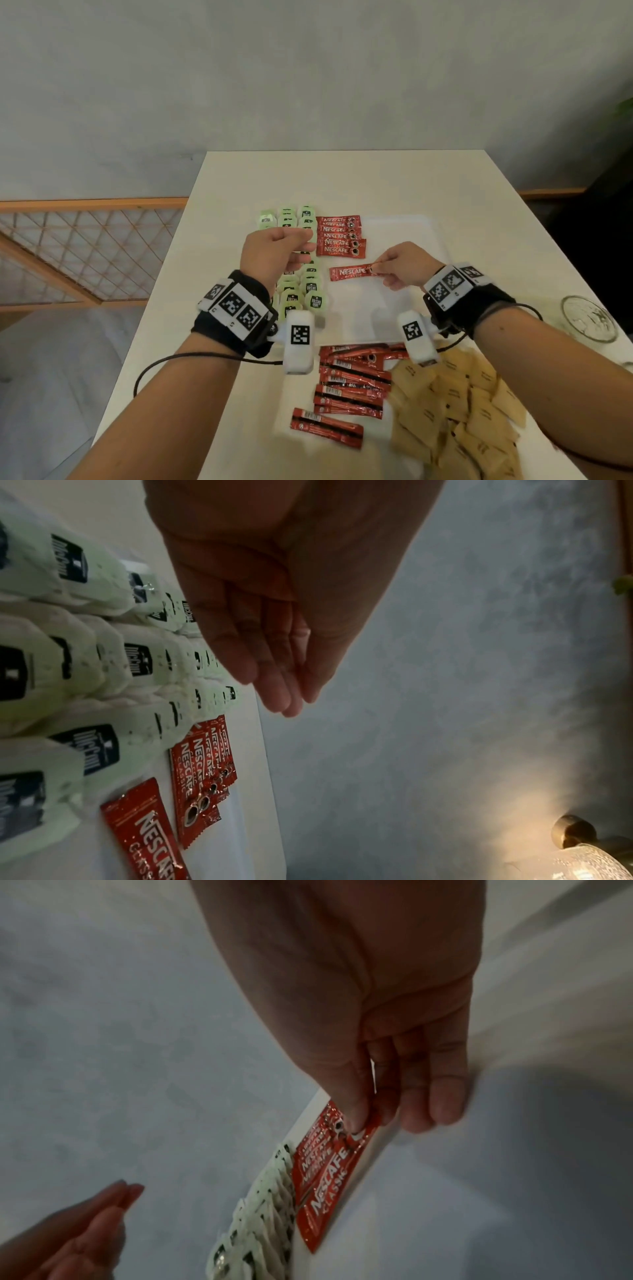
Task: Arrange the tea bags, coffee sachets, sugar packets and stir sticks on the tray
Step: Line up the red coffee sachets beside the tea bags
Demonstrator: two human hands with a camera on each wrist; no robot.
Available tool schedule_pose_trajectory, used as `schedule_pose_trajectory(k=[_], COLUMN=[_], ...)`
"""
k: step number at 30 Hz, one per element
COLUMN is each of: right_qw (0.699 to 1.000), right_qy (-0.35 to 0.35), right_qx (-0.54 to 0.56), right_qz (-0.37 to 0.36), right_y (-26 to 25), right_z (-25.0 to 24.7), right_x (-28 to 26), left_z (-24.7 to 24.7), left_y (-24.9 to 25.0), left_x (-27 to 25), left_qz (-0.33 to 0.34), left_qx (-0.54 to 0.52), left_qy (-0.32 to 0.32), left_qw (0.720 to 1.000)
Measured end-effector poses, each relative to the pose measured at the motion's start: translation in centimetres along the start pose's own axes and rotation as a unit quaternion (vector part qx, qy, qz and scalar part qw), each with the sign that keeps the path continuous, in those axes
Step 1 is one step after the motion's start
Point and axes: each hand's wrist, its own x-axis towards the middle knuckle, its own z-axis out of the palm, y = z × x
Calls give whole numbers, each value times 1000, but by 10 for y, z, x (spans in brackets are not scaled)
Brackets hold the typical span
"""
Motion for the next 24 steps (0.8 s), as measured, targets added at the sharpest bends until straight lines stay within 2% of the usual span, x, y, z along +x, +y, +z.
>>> schedule_pose_trajectory(k=[7, 13, 18, 21, 24], right_qw=[998, 997, 997, 996, 996], right_qy=[65, 72, 79, 90, 67], right_qx=[-6, -18, -24, -9, 19], right_qz=[9, 10, 1, -21, -61], right_y=[-14, -18, -22, -18, -6], right_z=[18, 20, 17, 15, 15], right_x=[20, 28, 21, 4, -23], left_z=[3, 4, 5, 8, 11], left_y=[-7, -8, 1, 3, -4], left_x=[9, 16, 14, 5, -14], left_qz=[8, 15, 47, 94, 153], left_qx=[41, 61, 103, 177, 304], left_qy=[-17, -23, -48, -79, -127], left_qw=[999, 998, 992, 976, 932])
